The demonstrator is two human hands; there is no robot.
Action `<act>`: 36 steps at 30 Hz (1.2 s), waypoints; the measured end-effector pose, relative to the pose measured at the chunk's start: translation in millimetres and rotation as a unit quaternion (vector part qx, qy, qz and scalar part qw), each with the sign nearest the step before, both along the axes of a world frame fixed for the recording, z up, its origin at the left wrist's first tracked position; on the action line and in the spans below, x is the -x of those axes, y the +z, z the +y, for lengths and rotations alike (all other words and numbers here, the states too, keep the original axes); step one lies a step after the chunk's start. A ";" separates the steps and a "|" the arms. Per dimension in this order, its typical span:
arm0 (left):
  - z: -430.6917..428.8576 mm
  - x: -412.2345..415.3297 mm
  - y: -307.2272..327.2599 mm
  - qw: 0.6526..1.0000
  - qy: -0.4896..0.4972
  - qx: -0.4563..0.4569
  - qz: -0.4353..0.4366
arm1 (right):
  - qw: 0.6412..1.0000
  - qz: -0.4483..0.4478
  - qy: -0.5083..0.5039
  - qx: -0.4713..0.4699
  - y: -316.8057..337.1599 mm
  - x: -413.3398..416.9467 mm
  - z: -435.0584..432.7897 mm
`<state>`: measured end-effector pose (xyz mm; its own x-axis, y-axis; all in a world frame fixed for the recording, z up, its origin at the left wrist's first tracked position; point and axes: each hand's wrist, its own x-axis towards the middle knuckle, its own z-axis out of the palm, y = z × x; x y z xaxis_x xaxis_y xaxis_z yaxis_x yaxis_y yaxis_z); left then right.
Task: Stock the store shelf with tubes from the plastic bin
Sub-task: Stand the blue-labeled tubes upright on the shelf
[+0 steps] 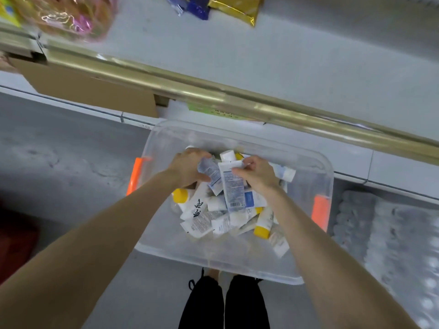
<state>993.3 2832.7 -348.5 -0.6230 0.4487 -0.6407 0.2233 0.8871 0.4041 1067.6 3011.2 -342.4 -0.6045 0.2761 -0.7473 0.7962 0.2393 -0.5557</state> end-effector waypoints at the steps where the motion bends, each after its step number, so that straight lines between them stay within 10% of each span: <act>1: 1.8 1.3 -4.6 1.000 -0.027 0.009 0.003 | 1.000 0.003 0.003 -0.002 -2.0 1.2 0.0; 9: 10.3 7.3 -16.8 0.982 -0.167 0.060 0.058 | 0.999 0.004 -0.032 0.014 -13.0 -3.5 0.5; 18: -2.6 -12.2 13.8 0.999 -0.006 -0.037 0.036 | 0.996 0.035 0.073 -0.042 26.5 -22.7 11.4; 36: 74.0 -40.2 304.9 0.956 0.011 -0.257 0.143 | 0.953 0.221 0.050 -0.201 319.6 -71.2 91.7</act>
